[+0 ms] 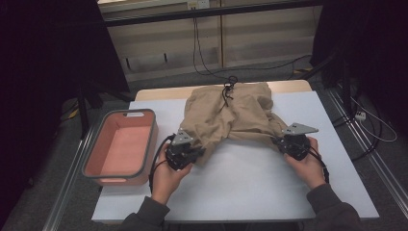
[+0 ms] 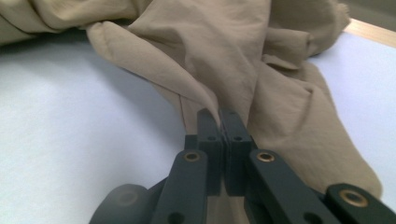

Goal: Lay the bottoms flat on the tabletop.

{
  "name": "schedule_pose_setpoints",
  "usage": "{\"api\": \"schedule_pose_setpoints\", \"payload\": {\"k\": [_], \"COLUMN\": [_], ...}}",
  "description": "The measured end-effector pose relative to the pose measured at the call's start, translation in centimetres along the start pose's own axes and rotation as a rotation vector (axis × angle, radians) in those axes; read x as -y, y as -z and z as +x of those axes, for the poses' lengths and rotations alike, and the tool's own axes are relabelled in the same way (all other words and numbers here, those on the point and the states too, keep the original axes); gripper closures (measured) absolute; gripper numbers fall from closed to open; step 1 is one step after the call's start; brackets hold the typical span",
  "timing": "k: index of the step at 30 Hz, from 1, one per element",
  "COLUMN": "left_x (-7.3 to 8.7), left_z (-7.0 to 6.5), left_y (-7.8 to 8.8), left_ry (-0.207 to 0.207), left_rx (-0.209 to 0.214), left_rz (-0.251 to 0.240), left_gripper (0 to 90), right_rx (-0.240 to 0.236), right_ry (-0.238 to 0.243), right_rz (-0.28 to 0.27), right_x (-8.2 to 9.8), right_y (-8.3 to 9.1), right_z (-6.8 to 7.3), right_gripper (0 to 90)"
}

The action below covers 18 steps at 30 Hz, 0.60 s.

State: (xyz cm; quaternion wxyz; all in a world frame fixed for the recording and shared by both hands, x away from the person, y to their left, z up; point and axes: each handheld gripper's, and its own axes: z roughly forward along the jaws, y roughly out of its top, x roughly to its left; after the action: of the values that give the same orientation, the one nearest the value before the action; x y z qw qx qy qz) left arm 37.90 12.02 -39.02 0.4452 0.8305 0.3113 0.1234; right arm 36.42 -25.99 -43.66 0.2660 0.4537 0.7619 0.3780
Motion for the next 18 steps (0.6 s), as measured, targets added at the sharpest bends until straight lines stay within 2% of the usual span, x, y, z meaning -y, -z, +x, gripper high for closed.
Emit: {"api": "schedule_pose_setpoints", "payload": {"k": [1, 3, 7, 11, 13, 18], "left_x": [-0.4, -0.9, -0.9, -0.3, -0.3, -0.2], "left_z": [0.4, 1.0, 2.2, 3.1, 3.4, 3.6], "left_y": [1.1, 2.8, 4.7, 5.3, 6.0, 6.7], "left_ry": [0.017, 0.041, 0.079, 0.116, 0.127, 0.137], "left_rx": [-0.015, -0.032, -0.069, -0.098, -0.121, -0.138], "left_rz": [-0.047, -0.104, -0.161, -0.172, -0.202, -0.219], "left_gripper": [85.8, 86.0, 86.0, 86.2, 86.4, 86.4], "right_rx": [0.006, 0.019, 0.042, 0.061, 0.078, 0.129], "right_ry": [-0.002, -0.008, -0.03, -0.028, -0.022, -0.051], "right_rz": [-0.002, -0.004, -0.012, -0.015, -0.013, -0.036], "right_x": [0.0, 0.1, 0.1, 0.1, -0.1, -0.3], "right_y": [0.1, 0.2, 0.4, 0.5, 0.5, 1.1], "right_z": [-0.1, -0.5, -1.3, -1.6, -1.7, -3.0], "right_gripper": [89.5, 89.5, 89.5, 89.6, 89.7, 89.9]}}
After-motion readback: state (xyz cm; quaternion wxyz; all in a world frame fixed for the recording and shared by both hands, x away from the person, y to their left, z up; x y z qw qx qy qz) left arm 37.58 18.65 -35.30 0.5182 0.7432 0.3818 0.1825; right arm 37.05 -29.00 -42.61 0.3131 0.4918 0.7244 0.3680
